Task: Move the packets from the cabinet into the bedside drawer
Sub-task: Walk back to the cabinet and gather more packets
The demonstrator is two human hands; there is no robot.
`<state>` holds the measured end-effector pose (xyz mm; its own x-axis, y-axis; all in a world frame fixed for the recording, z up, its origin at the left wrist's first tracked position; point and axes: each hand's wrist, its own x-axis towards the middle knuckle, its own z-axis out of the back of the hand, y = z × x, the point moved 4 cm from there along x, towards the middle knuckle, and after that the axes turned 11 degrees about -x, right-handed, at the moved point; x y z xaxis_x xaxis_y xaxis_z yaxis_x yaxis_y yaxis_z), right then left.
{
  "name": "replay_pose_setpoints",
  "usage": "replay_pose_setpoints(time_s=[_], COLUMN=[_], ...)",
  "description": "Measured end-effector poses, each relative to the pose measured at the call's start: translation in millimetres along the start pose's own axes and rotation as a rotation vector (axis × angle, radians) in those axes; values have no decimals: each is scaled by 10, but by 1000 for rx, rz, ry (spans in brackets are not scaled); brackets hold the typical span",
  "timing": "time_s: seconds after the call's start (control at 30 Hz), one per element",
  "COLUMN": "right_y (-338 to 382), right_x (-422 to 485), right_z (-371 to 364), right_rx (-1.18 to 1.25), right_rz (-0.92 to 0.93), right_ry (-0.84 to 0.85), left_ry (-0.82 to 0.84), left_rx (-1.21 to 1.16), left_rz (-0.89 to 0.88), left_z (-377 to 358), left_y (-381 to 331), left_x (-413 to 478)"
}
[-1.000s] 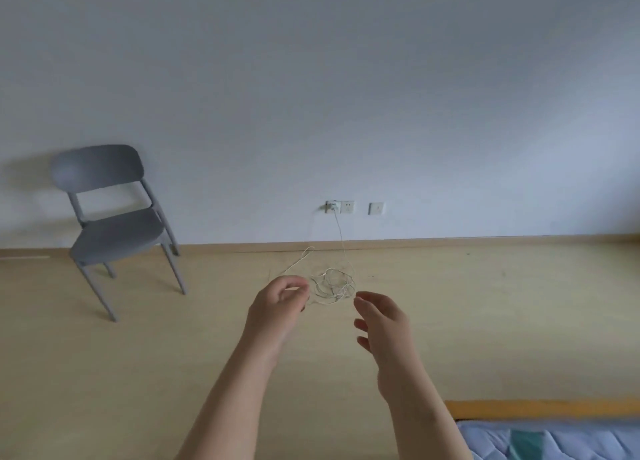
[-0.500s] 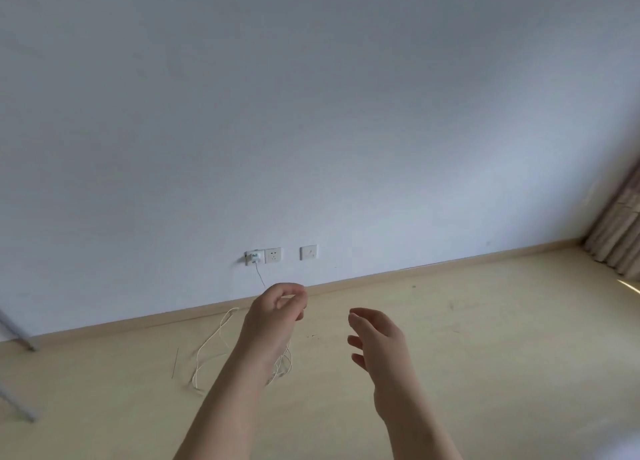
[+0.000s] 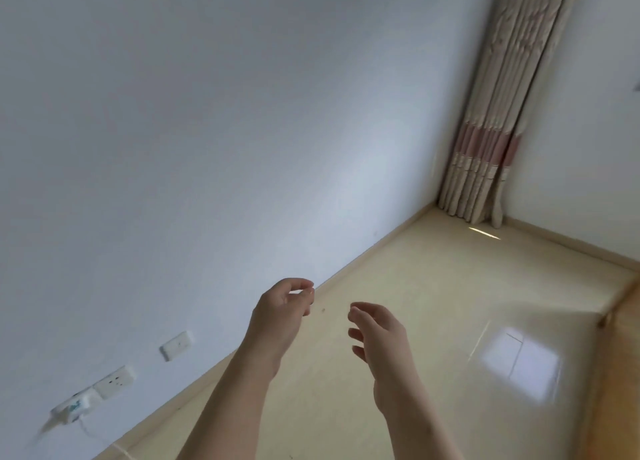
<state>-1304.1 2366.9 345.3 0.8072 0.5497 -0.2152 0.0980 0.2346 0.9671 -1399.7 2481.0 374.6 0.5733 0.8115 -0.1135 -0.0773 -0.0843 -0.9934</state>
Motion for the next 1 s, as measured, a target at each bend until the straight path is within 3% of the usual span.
replay_pose_setpoints(time_s=[0.17, 0.27, 0.53, 1.0], right_y=[-207, -149, 355, 412], right_x=[827, 1399, 2897, 5256], right_z=[540, 978, 2420, 4158], right_rx=[68, 71, 71, 71], right_rz=[-144, -141, -46, -153], right_ry=[-198, -278, -422, -534], left_ry=[218, 308, 403, 609], left_rx=[58, 64, 22, 44], left_rz=[88, 97, 45, 62], left_z=[-953, -1606, -3405, -6147], left_y=[107, 74, -331, -299], left_x=[860, 1334, 2485, 4321])
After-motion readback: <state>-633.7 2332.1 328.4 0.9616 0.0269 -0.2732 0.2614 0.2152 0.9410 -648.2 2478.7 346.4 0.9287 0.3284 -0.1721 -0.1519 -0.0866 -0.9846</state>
